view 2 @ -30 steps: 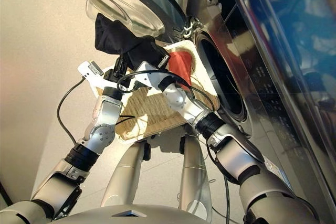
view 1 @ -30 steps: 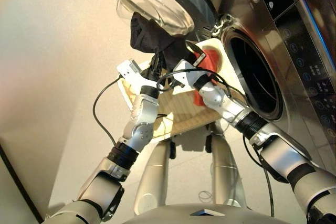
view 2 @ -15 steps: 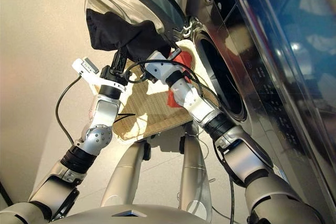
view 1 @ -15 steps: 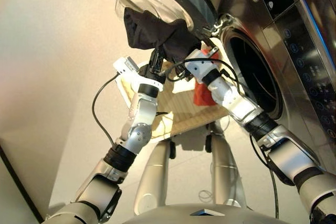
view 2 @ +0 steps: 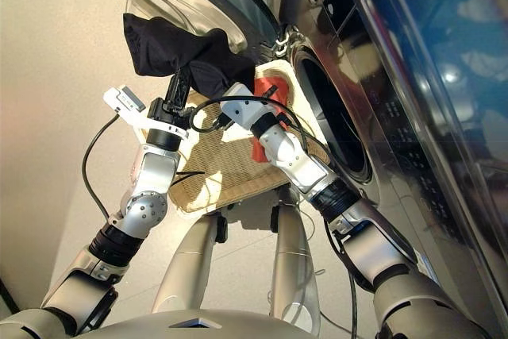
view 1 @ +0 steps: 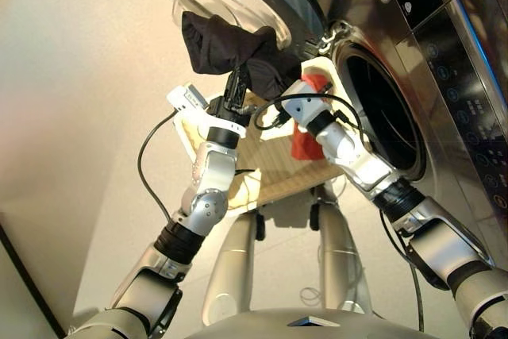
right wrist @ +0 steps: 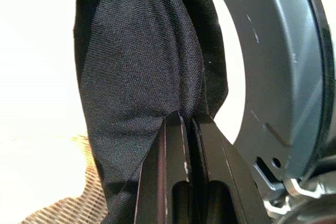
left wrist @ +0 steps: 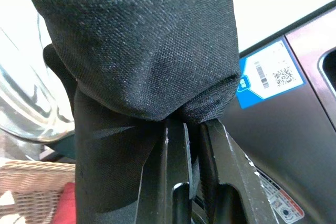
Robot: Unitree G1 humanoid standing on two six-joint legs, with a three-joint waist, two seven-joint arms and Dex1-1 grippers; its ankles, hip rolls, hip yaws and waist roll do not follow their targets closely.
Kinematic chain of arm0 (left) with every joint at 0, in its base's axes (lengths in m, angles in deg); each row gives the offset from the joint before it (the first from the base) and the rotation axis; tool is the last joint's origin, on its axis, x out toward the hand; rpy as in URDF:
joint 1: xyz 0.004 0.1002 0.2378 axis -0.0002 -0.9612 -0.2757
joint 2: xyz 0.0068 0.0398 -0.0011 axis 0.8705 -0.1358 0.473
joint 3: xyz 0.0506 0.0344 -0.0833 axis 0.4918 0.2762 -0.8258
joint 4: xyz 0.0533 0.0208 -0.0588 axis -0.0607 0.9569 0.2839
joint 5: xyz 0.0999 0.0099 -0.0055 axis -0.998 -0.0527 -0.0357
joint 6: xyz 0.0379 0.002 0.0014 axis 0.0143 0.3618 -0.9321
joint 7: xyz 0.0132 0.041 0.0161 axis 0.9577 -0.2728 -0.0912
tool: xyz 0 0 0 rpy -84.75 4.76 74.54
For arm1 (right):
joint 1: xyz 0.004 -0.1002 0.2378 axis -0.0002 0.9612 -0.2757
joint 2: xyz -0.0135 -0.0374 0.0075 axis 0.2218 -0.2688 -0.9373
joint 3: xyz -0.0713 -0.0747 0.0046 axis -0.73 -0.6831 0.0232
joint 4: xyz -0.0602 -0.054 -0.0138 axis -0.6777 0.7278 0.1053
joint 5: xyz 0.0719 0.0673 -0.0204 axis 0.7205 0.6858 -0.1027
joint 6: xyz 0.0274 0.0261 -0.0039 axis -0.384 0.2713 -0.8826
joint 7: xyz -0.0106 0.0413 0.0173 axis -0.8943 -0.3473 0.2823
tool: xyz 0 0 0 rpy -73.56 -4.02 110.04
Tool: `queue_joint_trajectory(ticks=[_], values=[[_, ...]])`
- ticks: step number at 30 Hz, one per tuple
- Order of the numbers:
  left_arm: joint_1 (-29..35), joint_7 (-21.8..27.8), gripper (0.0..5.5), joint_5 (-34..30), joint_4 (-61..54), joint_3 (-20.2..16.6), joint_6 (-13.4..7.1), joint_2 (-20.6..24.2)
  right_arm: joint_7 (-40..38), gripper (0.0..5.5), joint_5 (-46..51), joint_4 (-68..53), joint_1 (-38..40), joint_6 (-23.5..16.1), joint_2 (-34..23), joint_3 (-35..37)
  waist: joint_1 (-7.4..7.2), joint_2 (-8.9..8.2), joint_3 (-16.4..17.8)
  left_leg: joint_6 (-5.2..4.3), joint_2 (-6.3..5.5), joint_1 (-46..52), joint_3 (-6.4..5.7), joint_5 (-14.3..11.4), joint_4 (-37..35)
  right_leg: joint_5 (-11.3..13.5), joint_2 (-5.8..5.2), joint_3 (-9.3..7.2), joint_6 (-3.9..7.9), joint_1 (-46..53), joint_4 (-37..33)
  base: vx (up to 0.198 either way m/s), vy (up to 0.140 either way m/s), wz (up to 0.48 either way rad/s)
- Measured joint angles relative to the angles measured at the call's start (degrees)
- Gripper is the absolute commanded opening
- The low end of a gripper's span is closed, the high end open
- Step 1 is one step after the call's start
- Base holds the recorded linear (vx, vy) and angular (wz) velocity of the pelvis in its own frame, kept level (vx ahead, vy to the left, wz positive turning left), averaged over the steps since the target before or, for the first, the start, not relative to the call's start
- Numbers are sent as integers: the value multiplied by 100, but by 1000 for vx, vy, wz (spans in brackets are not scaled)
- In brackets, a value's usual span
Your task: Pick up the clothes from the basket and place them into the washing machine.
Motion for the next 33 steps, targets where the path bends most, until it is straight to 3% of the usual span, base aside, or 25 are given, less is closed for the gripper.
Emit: queue_joint_trajectory(ticks=[1,5,6,7,15,33], values=[[0,0,0,-1,0,0,0,-1,0,0,56,-52,43,0,-22,4,-2,0,0,0,2,1,0,0,0,0,0,0,0,1,0,0,0,0],[-7,-18,0,-8,0,-69,0,0,16,0,78,-233,160,0,-107,-1,0,-2,1,0,2,9,-4,0,9,0,1,-7,0,16,1,0,0,0],[-7,-23,0,-9,0,-99,0,-1,17,71,79,-260,162,0,-102,-2,0,-2,1,0,2,17,-7,0,9,0,1,-9,0,27,1,0,0,0],[-7,-43,0,-10,0,-117,0,-1,17,550,79,-261,162,0,-96,-3,3,-2,1,0,2,31,-14,0,9,0,1,-14,0,46,0,0,0,0],[-5,-127,0,-16,-5,-331,-11,0,22,550,133,-364,143,2,-90,-13,8,-24,-5,0,-4,38,-48,0,17,-4,2,-43,4,71,-3,0,0,0],[-2,-117,0,-8,-364,-310,-11,60,86,550,810,-130,-606,26,374,-479,40,-31,-8,-1,-12,39,-66,2,33,-3,2,-60,3,86,-2,0,0,0]])
